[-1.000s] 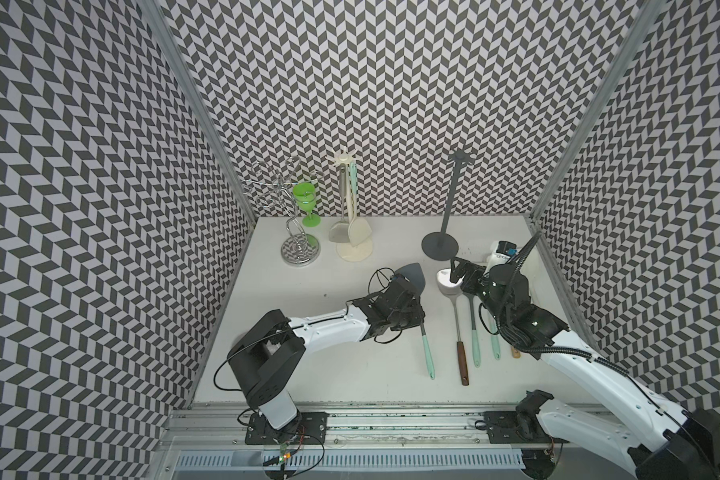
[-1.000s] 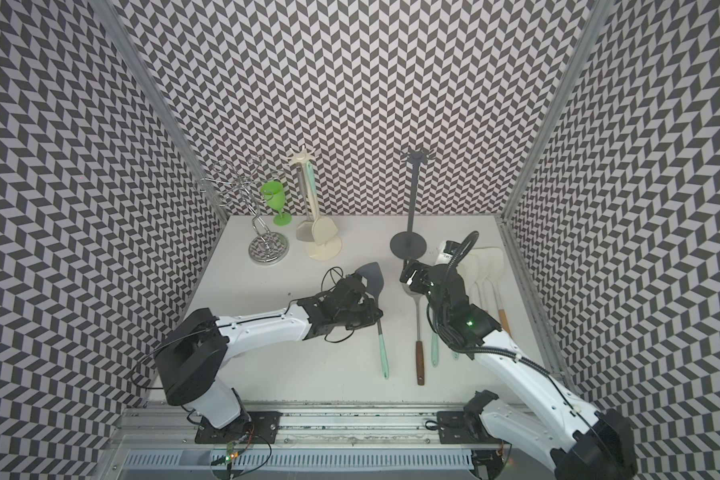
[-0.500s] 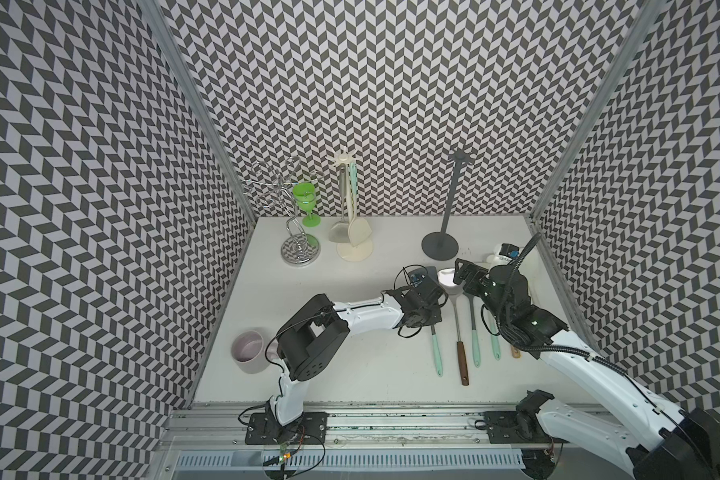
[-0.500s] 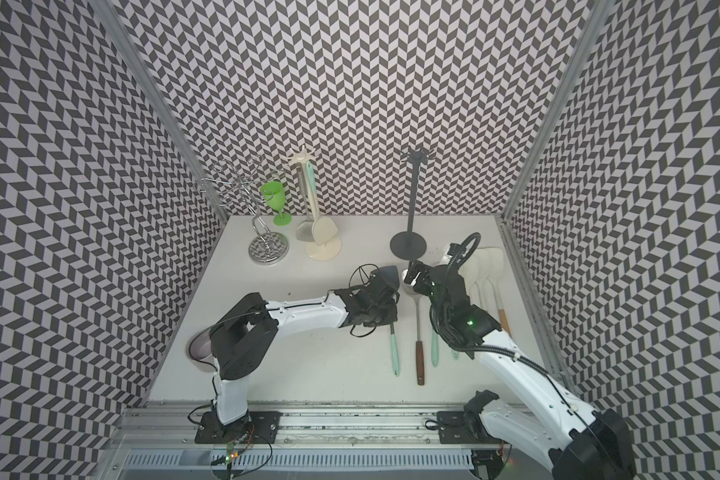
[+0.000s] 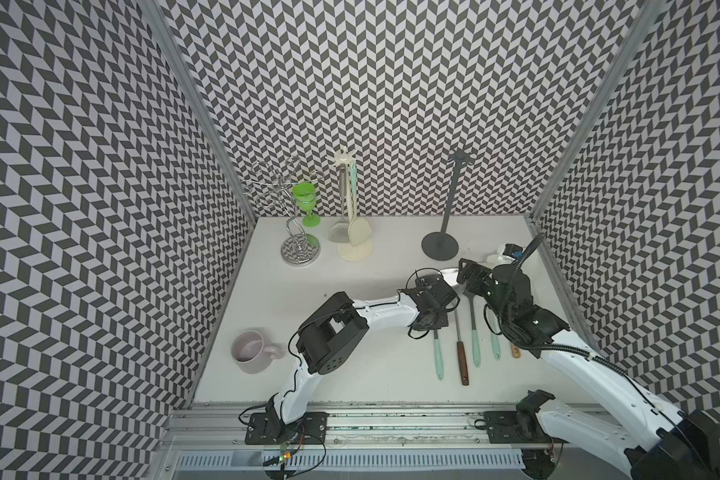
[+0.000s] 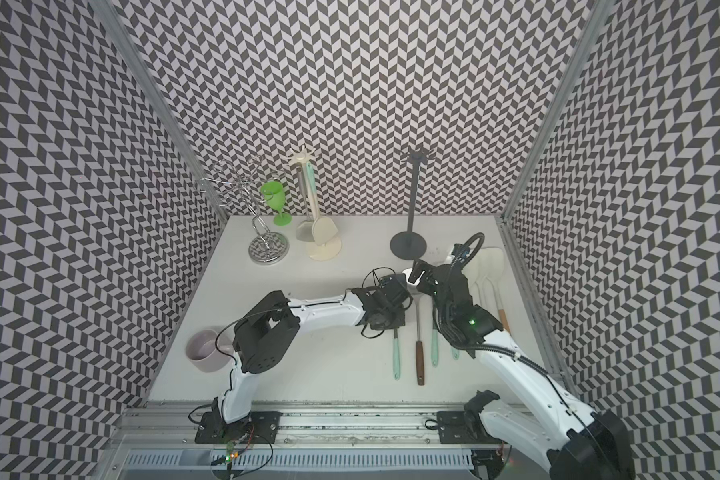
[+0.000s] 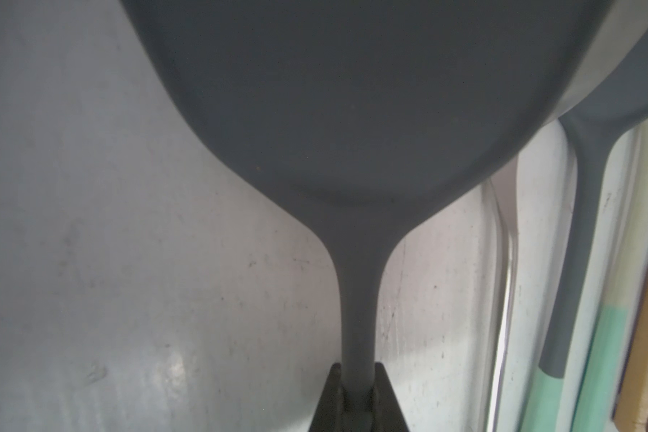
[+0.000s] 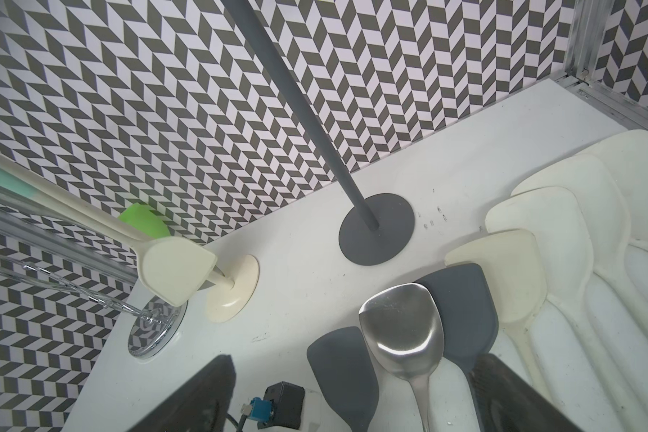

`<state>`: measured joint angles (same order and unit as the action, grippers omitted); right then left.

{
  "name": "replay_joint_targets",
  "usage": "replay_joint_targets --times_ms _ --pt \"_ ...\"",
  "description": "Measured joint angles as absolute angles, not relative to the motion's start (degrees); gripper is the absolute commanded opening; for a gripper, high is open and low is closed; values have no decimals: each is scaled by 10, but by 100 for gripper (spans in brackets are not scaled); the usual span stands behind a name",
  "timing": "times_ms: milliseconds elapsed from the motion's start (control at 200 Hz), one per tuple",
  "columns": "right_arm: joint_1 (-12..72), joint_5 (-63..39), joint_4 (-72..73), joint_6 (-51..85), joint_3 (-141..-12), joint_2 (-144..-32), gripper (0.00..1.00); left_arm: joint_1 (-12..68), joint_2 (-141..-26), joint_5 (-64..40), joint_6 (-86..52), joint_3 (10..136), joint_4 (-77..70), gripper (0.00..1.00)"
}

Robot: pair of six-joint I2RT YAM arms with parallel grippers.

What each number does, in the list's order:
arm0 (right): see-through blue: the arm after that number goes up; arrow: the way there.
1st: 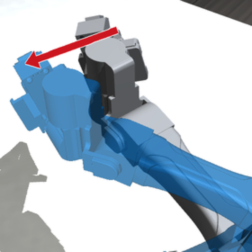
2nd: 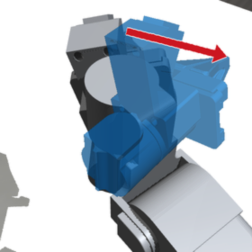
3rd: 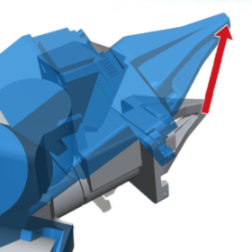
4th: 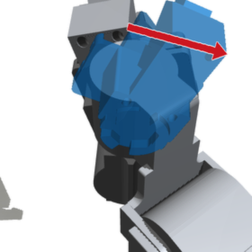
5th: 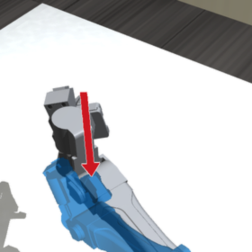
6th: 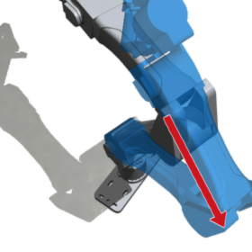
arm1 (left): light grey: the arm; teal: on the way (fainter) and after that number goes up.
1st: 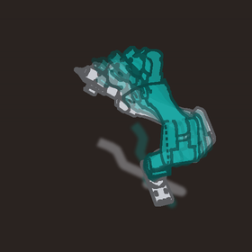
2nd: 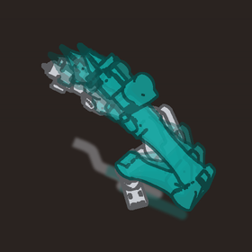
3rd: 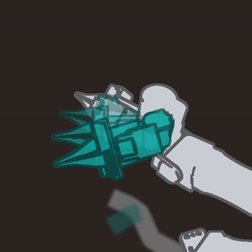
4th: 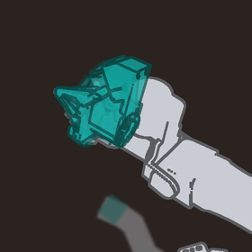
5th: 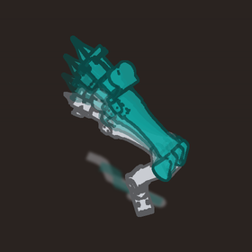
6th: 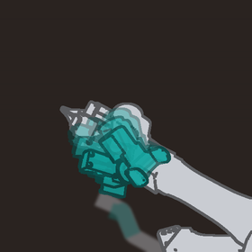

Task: Take the spatula off the kitchen utensil rack
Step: Place the spatula at the center of the board.

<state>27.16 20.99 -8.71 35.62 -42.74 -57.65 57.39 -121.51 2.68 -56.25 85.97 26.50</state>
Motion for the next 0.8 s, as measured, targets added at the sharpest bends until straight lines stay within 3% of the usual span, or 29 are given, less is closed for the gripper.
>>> replay_joint_targets --times_ms 65,210,801 --pt "271 209 -86 356 -425 -576 100 574 -1215 27 -564 860 268 1" --pt "268 207 -85 356 -422 -573 100 574 -1215 25 -564 860 269 17" --pt "264 195 -85 356 -418 -565 100 575 -1215 18 -564 853 247 10"
